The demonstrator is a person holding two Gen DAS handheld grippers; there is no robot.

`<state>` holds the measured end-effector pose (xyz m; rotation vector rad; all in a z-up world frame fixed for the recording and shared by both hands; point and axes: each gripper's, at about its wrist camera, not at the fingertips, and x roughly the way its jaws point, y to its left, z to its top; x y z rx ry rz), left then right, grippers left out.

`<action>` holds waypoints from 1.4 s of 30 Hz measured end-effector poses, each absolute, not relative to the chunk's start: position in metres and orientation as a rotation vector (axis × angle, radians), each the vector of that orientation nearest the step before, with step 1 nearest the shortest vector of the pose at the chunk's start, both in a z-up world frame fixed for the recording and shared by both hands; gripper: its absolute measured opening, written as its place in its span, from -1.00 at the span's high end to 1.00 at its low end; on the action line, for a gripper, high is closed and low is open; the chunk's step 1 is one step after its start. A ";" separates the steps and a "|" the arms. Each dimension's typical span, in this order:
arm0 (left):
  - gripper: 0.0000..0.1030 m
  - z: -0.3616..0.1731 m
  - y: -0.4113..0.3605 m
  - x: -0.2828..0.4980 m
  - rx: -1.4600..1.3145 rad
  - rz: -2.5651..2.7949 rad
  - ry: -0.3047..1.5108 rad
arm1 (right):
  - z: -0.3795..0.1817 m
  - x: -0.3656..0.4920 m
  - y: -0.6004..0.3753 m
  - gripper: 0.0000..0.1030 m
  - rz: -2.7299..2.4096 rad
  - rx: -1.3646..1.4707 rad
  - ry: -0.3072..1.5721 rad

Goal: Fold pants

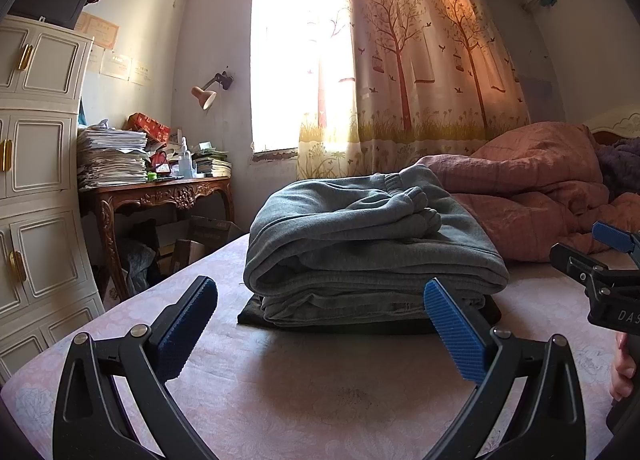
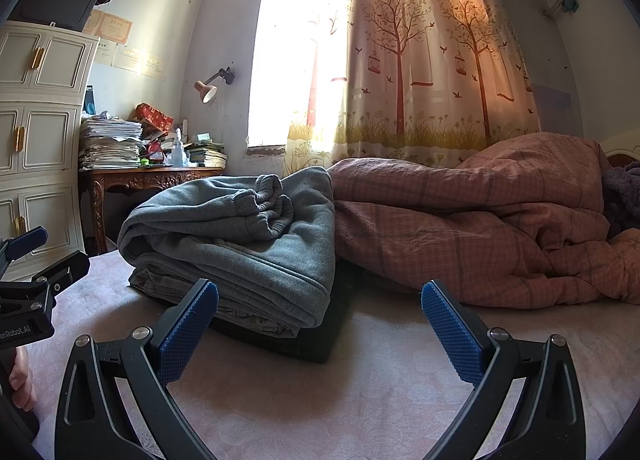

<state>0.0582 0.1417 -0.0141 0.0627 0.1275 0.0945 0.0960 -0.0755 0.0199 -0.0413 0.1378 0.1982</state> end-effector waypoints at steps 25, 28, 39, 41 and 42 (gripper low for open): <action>-0.99 -0.016 0.143 0.061 0.064 0.092 0.137 | 0.020 0.096 -0.076 -0.99 0.196 -0.044 0.134; -0.99 -0.018 0.143 0.062 0.064 0.093 0.141 | 0.020 0.096 -0.075 -0.99 0.196 -0.047 0.133; -0.99 -0.019 0.141 0.063 0.070 0.097 0.152 | 0.020 0.096 -0.076 -0.99 0.196 -0.046 0.134; -0.99 -0.019 0.141 0.063 0.069 0.097 0.153 | 0.020 0.096 -0.076 -0.99 0.196 -0.046 0.134; -0.99 -0.019 0.141 0.063 0.069 0.097 0.153 | 0.020 0.096 -0.076 -0.99 0.196 -0.046 0.134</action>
